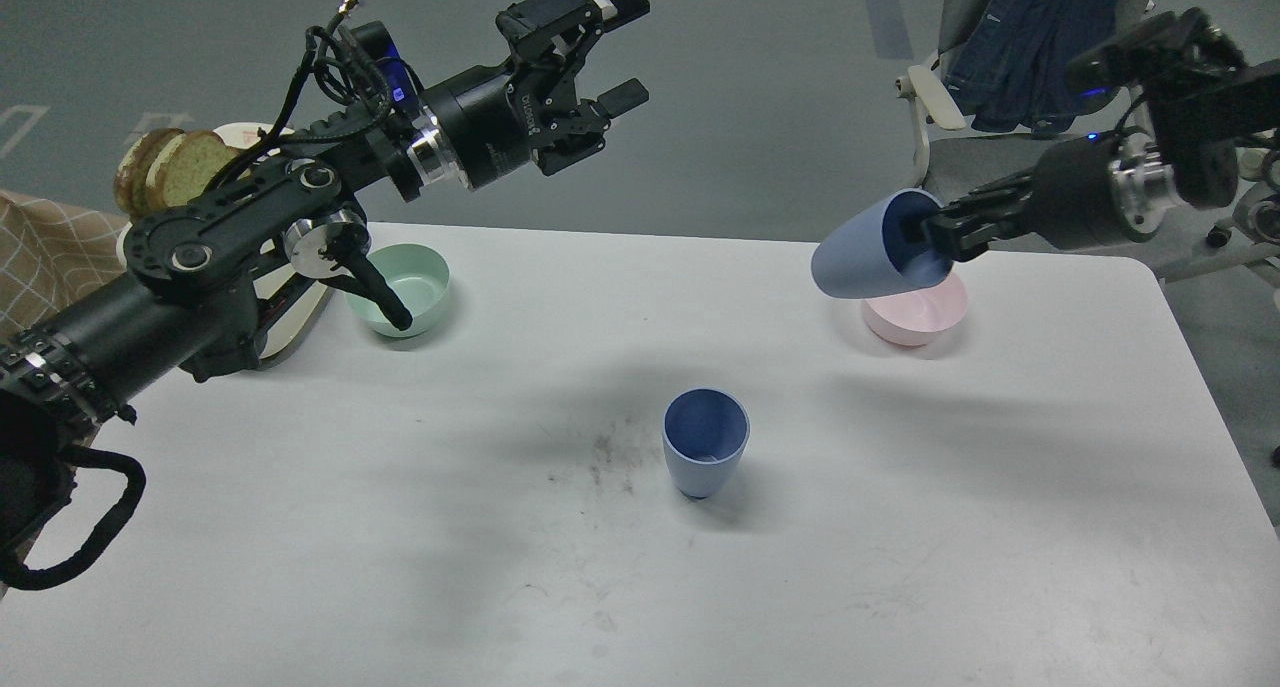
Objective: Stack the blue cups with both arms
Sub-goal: 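Lift the blue cup with the right gripper toward the placed cup, then lower the held cup into the placed blue cup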
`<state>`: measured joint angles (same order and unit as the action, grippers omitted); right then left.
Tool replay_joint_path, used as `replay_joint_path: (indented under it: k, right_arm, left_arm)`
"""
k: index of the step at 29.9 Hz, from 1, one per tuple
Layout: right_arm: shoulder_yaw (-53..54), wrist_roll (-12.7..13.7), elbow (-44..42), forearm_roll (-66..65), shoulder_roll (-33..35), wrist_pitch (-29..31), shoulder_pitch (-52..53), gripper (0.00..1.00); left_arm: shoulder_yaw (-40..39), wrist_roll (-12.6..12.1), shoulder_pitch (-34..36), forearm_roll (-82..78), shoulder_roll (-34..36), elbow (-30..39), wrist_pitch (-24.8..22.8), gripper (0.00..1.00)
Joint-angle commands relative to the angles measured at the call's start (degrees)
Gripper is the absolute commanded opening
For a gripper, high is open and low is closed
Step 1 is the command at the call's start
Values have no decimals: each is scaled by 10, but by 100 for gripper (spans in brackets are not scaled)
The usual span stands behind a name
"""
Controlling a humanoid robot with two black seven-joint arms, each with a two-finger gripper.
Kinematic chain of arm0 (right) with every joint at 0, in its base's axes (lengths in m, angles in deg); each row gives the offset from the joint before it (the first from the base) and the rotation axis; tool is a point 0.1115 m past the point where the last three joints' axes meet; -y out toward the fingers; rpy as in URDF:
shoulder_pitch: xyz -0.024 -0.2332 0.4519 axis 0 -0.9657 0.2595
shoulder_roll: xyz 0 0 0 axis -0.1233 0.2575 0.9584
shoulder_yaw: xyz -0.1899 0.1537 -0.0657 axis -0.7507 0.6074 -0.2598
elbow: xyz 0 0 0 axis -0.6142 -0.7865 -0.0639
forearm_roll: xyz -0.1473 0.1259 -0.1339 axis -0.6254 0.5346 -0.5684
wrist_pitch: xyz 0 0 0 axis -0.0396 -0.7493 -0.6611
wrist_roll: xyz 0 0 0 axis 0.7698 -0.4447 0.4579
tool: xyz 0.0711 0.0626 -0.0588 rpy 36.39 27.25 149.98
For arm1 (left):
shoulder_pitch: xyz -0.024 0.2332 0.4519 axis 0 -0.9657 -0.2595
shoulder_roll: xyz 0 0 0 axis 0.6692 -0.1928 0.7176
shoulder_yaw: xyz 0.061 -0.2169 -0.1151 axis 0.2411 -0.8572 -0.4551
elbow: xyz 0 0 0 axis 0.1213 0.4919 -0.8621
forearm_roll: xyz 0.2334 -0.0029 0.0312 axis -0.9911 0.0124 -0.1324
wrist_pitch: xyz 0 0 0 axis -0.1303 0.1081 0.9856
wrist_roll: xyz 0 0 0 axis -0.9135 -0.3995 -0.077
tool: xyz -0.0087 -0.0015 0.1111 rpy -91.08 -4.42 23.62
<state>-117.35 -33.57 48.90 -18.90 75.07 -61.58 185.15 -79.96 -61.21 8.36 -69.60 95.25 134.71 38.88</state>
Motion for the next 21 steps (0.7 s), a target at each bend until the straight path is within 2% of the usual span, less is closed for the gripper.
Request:
replay_joint_path:
  k: [1,4,7,21]
  right_arm:
    - [-16,0,21,13,-53,4,24,0]
    - [-19,0,65,16,-80,18,47,0]
    - [-21,0,73,22,-97,37,64,0]
    - [-54,0,51,42,-195,42,77,0]
  left_arm:
    - [0,0,1,1,1,-2,0,92]
    - [0,0,1,1,2,-3,0,92]
    - [0,0,1,1,2,-3,-1,92]
    - [-1,0,2,1,2,-2,-1,92]
